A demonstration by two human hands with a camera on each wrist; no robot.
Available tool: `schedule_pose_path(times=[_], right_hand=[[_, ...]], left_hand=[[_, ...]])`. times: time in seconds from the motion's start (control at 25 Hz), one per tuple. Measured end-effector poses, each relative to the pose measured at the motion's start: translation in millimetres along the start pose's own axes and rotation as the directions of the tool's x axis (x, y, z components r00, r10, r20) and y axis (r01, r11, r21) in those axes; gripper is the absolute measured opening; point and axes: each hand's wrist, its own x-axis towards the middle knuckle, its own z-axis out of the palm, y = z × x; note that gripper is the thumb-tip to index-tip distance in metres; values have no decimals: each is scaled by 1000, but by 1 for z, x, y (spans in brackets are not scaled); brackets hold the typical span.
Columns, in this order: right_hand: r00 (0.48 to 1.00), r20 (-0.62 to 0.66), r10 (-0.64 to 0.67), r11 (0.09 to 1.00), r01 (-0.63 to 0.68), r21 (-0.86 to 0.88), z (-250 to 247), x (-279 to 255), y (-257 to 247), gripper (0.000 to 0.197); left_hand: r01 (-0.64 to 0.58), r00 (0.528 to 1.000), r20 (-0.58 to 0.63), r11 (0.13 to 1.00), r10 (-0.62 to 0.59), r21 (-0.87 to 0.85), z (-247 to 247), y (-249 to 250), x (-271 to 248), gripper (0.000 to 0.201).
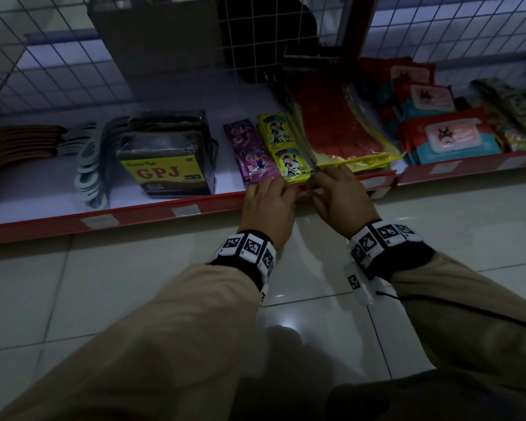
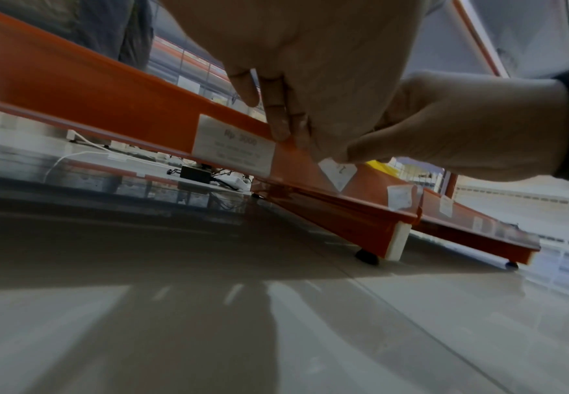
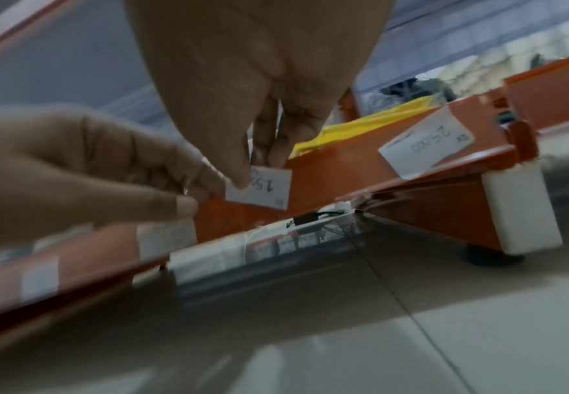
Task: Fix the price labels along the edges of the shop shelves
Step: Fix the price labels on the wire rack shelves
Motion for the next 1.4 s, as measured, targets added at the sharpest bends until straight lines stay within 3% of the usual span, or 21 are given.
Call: schedule_pose_path(times=[0.08,0.16,0.28,0.4,0.52,0.68,0.92,1.04,1.28,1.4], right_hand=[[993,-70,96,976,-80,201,-4,1,3,9],[964,-104,246,883,-179,434,-7,1,2,9],[916,-18,401,670,-280,688,-9,3,-5,17],[913,82,400,541,-308,783,-10,5,-12,21],[935,64,348,603,-276,748,-12,4,-13,20],[964,-56,258,810,-184,557,-17,4,-1,10],[963,-122,238,900,-172,402,-14,3,14,10],[980,-63,188,953,-167,253,-10,0,14,15],[988,-34,149,974,-141,179,-8,-2,11,22],[997,-13,73,996,-72,60,-9,-5,9,30]], left_hand=[[39,999,-4,998,-39,-45,0,0,3,25],[80,997,5,994,-80,-80,0,1,4,32],[134,991,23,972,-132,-191,-1,1,7,40],[173,984,9,942,-178,-287,-4,-2,10,36],[169,985,-3,953,-175,-252,-5,-2,11,26],[167,985,-3,954,-173,-249,-6,-2,10,24],[191,981,23,934,-193,-302,-4,0,10,27],[162,987,24,965,-161,-208,-2,1,9,31],[145,989,43,987,-142,-65,2,2,12,26],[129,991,41,992,-129,-9,3,3,13,24]])
